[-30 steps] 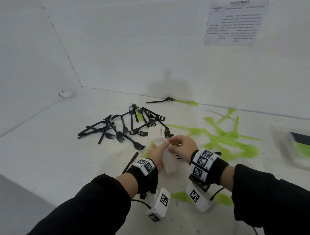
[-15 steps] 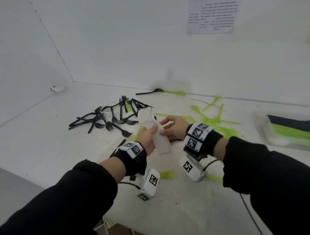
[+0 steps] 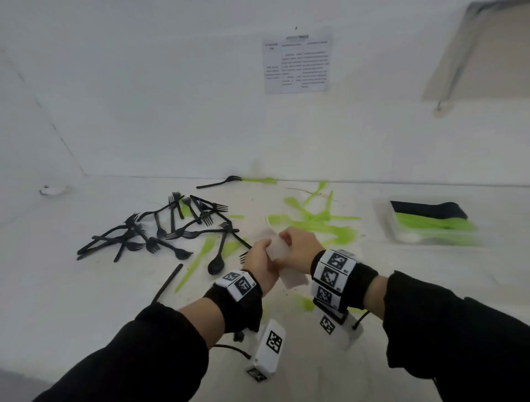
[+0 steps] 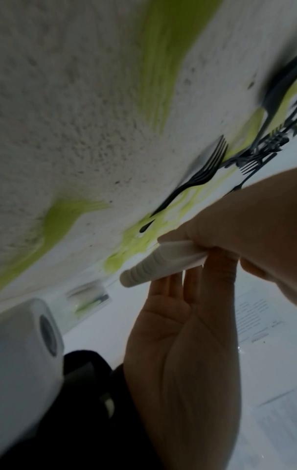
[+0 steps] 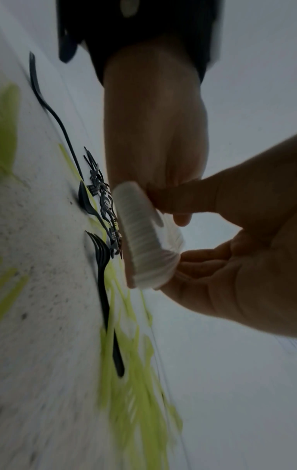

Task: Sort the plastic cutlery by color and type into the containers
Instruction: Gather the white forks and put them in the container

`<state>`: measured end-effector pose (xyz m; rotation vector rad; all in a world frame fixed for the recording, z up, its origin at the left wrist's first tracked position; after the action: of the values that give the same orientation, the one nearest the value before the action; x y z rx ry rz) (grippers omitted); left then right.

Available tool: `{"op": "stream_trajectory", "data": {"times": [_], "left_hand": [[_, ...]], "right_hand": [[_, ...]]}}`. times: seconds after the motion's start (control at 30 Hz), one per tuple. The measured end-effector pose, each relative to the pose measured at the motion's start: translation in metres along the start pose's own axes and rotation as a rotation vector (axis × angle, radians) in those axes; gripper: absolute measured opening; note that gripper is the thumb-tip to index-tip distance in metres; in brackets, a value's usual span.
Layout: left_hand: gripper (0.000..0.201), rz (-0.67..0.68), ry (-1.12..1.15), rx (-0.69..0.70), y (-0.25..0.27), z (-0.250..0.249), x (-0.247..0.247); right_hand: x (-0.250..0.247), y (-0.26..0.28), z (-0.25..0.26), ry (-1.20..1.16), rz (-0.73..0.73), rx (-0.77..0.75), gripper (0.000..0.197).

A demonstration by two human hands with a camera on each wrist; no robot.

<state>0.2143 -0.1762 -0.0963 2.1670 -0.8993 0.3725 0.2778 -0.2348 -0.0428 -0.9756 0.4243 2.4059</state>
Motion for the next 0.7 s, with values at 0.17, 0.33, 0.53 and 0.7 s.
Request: {"op": "stream_trajectory", "data": {"times": [0.17, 0.33, 0.53, 0.7], "left_hand": [[0.029, 0.116, -0.15, 0.009, 0.017, 0.021, 0.029], [0.023, 0.228, -0.187, 0.048, 0.029, 0.044, 0.06], [0.023, 0.252, -0.243, 0.116, 0.031, 0.062, 0.095], [0.032, 0.29, -0.494, 0.22, 0.026, 0.069, 0.138]], "right_hand": [[-0.021, 0.022, -0.024, -0.064, -0.089, 0.086, 0.054], [-0.044, 0.05, -0.048, -0.054, -0.138, 0.111, 0.056], [-0.077, 0.067, -0.068, 0.019, -0.173, 0.099, 0.046], [-0.145, 0.074, -0.082, 0.116, -0.15, 0.039, 0.049]]}}
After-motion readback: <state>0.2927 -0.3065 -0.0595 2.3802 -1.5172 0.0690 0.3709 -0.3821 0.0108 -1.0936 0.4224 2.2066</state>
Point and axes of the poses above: each hand's wrist, its own y-axis away from the middle knuckle, its own x-axis out of the palm, z = x × y, the point moved 6 cm from there along -y, towards the middle knuckle, and after that the axes turned 4 degrees about -x, right-handed, at the moved point
